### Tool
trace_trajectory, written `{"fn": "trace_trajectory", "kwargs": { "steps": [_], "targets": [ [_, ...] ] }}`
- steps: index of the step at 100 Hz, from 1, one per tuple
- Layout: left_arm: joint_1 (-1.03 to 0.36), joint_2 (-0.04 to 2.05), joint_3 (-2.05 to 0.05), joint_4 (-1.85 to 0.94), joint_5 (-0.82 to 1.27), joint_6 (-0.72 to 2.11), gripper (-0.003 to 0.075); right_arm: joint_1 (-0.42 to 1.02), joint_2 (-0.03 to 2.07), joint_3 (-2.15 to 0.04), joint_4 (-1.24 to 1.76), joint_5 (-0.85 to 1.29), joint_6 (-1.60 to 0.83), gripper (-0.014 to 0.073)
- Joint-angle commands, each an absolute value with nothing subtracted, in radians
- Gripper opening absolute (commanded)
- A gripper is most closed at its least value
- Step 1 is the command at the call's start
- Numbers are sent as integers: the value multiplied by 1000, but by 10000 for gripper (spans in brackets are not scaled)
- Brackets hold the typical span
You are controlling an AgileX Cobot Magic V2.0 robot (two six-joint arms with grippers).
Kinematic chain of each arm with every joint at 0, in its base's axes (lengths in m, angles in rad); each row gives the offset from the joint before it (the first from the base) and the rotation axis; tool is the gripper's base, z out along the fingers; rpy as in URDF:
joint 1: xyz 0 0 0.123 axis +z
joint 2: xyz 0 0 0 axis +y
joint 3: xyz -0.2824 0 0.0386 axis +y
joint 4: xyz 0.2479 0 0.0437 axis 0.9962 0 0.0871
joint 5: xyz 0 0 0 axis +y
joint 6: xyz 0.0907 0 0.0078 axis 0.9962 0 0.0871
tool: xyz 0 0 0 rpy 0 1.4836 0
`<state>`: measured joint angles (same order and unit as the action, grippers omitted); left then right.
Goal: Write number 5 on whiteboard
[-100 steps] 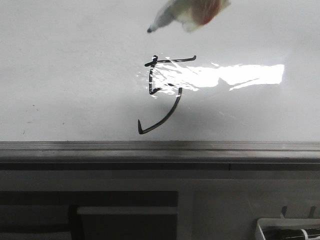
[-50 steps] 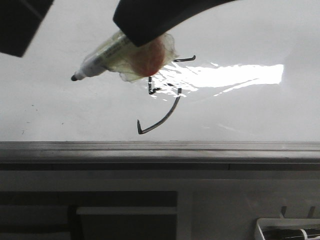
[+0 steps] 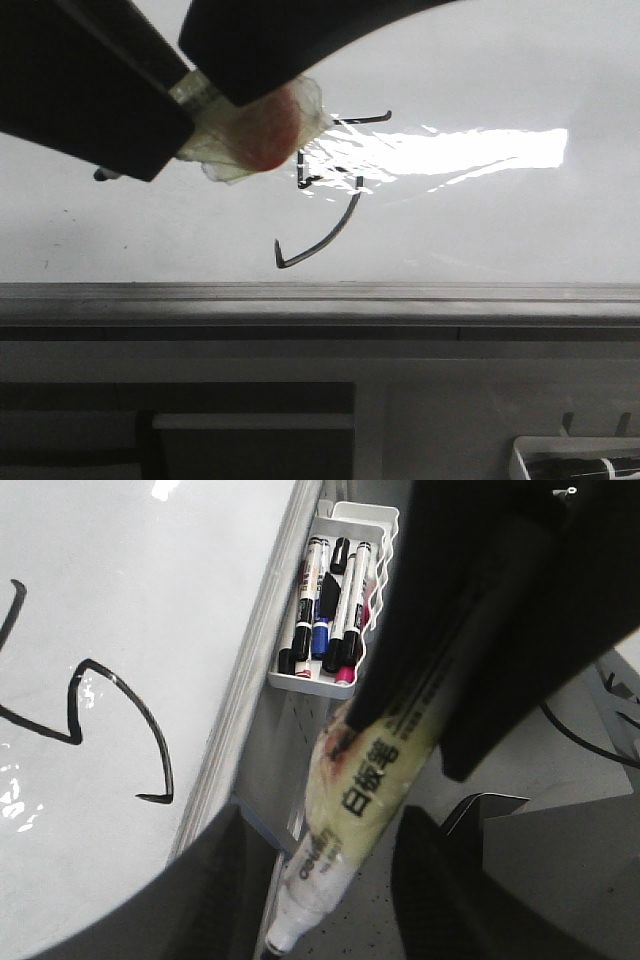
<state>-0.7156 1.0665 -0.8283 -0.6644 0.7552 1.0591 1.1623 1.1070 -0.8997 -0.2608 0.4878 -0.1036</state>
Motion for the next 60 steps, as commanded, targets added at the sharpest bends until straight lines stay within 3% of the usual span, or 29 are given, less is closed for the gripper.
{"fn": "trace_trajectory", "kwargs": {
  "steps": [1, 25, 54, 60],
  "targets": [
    [-723, 1067, -863, -669, 729, 1060, 225, 1165, 1088, -925, -270, 425, -119, -69],
    [-723, 1091, -863, -649, 745, 1060, 193, 1165, 1088, -925, -268, 416, -119, -69],
    [-723, 1091, -863, -649, 745, 1060, -13, 1165, 1088, -925, -259, 414, -119, -69],
    [-723, 1091, -863, -649, 743, 1060, -20, 1165, 1088, -925, -257, 414, -119, -69]
  ]
}}
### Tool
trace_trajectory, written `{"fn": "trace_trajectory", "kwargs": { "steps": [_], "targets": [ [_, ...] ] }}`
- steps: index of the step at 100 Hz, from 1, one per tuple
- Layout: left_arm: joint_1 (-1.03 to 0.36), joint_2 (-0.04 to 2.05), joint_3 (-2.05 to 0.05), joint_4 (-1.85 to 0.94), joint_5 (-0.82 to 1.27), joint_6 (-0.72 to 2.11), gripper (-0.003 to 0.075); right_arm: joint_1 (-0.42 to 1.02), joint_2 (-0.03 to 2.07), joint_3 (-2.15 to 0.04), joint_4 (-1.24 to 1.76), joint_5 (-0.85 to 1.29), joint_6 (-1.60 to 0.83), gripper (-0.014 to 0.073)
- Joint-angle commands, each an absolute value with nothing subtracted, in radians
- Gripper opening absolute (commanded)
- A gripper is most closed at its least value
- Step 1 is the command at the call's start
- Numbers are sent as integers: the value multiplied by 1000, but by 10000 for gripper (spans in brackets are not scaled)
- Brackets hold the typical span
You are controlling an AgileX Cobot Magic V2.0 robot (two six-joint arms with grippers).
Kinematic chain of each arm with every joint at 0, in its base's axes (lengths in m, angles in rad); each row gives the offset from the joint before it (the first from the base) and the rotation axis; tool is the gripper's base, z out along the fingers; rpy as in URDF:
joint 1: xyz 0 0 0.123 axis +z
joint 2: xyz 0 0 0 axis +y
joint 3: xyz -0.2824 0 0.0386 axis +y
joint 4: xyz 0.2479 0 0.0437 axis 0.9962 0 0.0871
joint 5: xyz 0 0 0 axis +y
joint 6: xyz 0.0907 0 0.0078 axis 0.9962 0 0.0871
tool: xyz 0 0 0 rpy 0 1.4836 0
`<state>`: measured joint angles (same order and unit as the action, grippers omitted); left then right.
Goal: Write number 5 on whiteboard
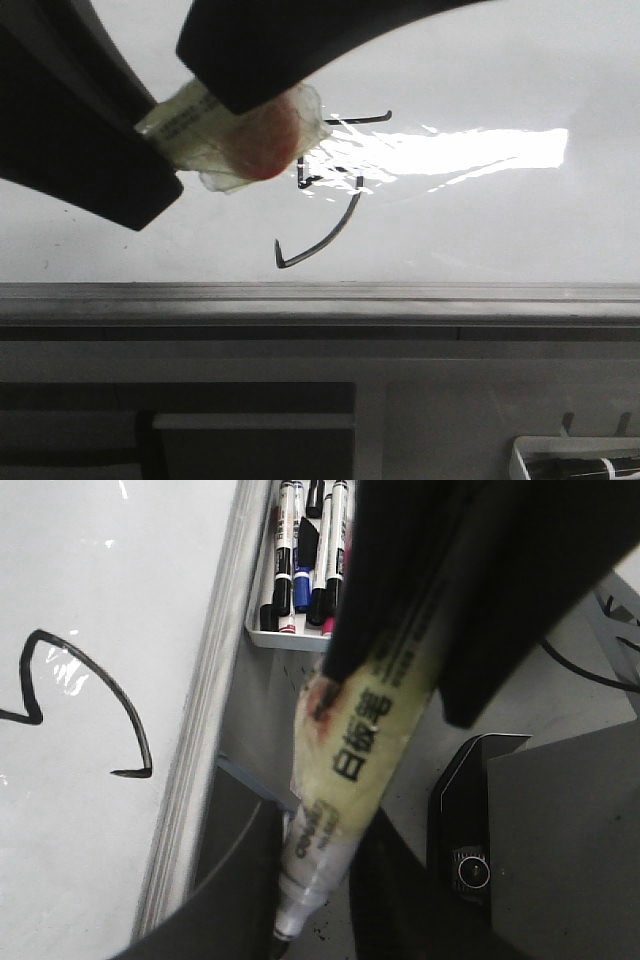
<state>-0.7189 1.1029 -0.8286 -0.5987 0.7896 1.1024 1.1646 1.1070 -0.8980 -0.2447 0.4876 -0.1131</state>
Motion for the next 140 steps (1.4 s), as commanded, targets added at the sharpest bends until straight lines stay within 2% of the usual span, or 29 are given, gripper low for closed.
{"fn": "trace_trajectory", "kwargs": {
  "steps": [1, 18, 25, 35, 50, 58, 72, 81, 89, 97, 98, 99, 104, 121, 140],
  "targets": [
    [-723, 1091, -863, -649, 743, 1060, -20, 1165, 1088, -925, -257, 414, -119, -69],
    [-723, 1091, -863, -653, 743, 1060, -20, 1165, 1088, -925, -255, 418, -119, -67],
    [-723, 1091, -863, -653, 743, 1060, -20, 1160, 1088, -925, -255, 426, -119, -32],
    [-723, 1091, -863, -655, 743, 1060, -20, 1146, 1088, -925, -255, 447, -119, 115],
    [-723, 1091, -861, -669, 748, 1049, -20, 1116, 1056, -935, -255, 460, -108, 451],
    [-723, 1091, -852, -691, 740, 1044, -20, 1107, 1015, -944, -255, 460, -108, 519],
    [-721, 1091, -801, -697, 614, 912, -20, 1070, 927, -953, -255, 460, -101, 493],
    [-721, 1091, -751, -695, 464, 731, -21, 1028, 868, -953, -255, 468, -47, 440],
    [-721, 1091, -701, -695, 302, 567, -21, 985, 817, -951, -255, 500, 6, 314],
    [-721, 1091, -667, -698, 185, 484, -21, 954, 778, -944, -255, 536, 31, 106],
    [-721, 1093, -662, -698, 166, 478, -21, 951, 775, -944, -255, 536, 31, 106],
    [-721, 1093, -659, -698, 156, 473, -21, 949, 769, -942, -255, 543, 31, 48],
    [-721, 1098, -648, -698, 98, 434, -21, 940, 750, -933, -255, 552, 31, -64],
    [-721, 1145, -638, -771, -48, 401, -21, 933, 712, -893, -255, 565, 35, -61],
    [-721, 1235, -638, -868, -115, 401, -21, 933, 709, -882, -255, 574, 46, -61]
  ]
}}
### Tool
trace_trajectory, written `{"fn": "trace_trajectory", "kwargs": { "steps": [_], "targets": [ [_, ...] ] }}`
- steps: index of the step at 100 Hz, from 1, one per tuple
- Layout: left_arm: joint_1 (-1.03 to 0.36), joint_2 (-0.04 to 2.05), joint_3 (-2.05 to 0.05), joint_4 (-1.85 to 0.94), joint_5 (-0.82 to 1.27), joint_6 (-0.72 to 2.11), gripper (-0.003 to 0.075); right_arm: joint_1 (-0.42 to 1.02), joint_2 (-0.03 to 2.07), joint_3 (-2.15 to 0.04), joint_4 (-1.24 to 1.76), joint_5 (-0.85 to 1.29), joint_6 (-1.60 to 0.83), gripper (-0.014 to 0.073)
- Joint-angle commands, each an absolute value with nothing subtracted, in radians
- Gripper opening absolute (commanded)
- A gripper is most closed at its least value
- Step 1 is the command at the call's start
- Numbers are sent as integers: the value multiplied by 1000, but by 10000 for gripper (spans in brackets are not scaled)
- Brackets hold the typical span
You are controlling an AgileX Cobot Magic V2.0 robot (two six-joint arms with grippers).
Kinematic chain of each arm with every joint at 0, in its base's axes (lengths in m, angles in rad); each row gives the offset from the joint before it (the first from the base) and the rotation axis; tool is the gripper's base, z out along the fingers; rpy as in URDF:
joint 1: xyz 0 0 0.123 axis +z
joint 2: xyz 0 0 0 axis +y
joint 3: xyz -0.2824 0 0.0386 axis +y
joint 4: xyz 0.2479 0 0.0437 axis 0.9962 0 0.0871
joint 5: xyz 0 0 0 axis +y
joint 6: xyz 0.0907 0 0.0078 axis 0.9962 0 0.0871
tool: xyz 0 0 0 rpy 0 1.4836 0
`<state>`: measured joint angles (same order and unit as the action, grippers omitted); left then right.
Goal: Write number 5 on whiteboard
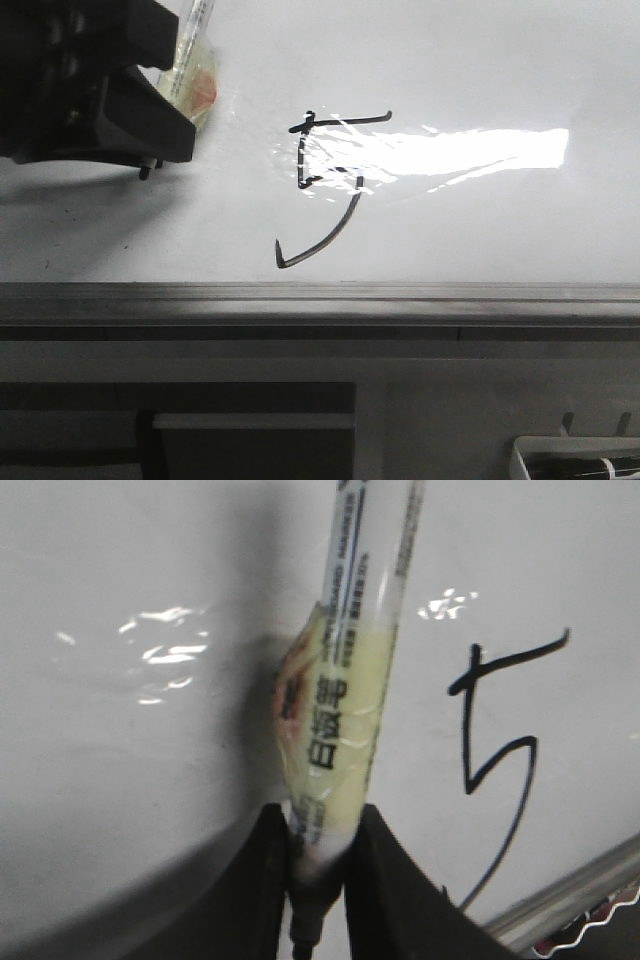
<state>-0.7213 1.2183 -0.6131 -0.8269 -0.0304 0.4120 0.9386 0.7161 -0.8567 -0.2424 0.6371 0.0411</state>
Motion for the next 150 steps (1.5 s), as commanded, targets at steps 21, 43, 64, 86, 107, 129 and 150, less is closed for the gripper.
{"fn": "trace_trajectory", "kwargs": {
  "steps": [21, 43, 64, 86, 107, 129, 150],
  "targets": [
    [-721, 1299, -638, -873, -179, 401, -21, 933, 709, -882, -255, 576, 47, -61],
    [-721, 1318, -638, -874, -200, 401, -20, 933, 709, -882, -253, 592, 47, -61],
    [-721, 1318, -638, -881, -198, 401, 70, 933, 709, -882, -253, 596, 47, -61],
    [-721, 1318, -638, -882, -198, 401, 293, 933, 709, -882, -251, 596, 47, -61],
    [-721, 1318, -638, -882, -202, 401, 328, 933, 709, -882, -248, 596, 47, -61],
    [-721, 1239, -660, -876, -174, 401, 630, 933, 683, -877, -255, 576, 49, -59],
    [-727, 919, -656, -673, -81, 405, 550, 933, 497, -742, -473, 574, 239, -60]
  ]
}}
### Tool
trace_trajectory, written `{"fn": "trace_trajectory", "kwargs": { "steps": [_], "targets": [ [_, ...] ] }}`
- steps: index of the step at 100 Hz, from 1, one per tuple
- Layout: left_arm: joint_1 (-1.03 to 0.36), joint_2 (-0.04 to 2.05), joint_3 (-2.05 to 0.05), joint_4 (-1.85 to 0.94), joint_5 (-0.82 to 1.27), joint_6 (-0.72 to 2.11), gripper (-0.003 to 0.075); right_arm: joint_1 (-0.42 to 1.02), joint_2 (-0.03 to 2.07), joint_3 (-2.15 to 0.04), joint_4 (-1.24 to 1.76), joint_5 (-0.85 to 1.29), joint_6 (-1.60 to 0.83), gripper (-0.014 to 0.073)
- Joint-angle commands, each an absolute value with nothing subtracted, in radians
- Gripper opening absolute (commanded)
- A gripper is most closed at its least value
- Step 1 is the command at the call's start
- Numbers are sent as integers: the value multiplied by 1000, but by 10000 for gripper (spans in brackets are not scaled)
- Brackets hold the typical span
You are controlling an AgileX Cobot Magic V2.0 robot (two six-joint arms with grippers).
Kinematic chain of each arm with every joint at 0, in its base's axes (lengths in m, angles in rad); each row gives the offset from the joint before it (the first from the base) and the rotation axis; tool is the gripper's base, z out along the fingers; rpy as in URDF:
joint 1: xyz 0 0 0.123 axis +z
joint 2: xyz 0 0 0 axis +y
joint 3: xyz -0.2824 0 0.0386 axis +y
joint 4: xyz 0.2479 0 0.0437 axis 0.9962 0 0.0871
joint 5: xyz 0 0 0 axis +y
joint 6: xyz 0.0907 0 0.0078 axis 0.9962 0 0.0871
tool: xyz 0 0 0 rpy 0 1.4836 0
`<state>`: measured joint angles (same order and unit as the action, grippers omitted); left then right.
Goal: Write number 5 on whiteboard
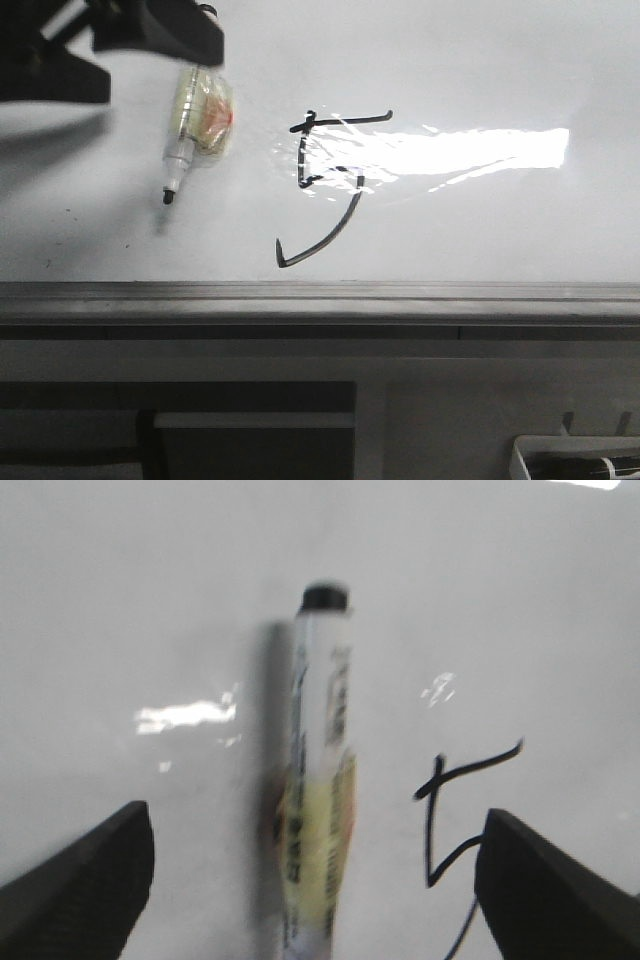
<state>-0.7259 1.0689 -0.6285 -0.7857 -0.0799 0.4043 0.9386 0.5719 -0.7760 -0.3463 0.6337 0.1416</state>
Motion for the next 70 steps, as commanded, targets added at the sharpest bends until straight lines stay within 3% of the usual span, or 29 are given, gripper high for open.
{"fn": "trace_trajectory", "kwargs": {
  "steps": [1, 9, 16, 29, 70],
  "targets": [
    [-727, 906, -656, -661, -74, 405, 543, 933, 488, -735, -494, 574, 260, -60],
    [-724, 761, -652, -522, 34, 405, 438, 933, 391, -652, -599, 574, 329, -60],
    [-721, 654, -631, -439, 113, 405, 299, 933, 299, -571, -673, 579, 336, -60],
    [-721, 507, -564, -359, 180, 405, -19, 933, 155, -455, -695, 588, 346, -60],
    [-721, 418, -471, -354, 176, 407, -20, 933, 47, -403, -700, 625, 346, -61]
  ]
}}
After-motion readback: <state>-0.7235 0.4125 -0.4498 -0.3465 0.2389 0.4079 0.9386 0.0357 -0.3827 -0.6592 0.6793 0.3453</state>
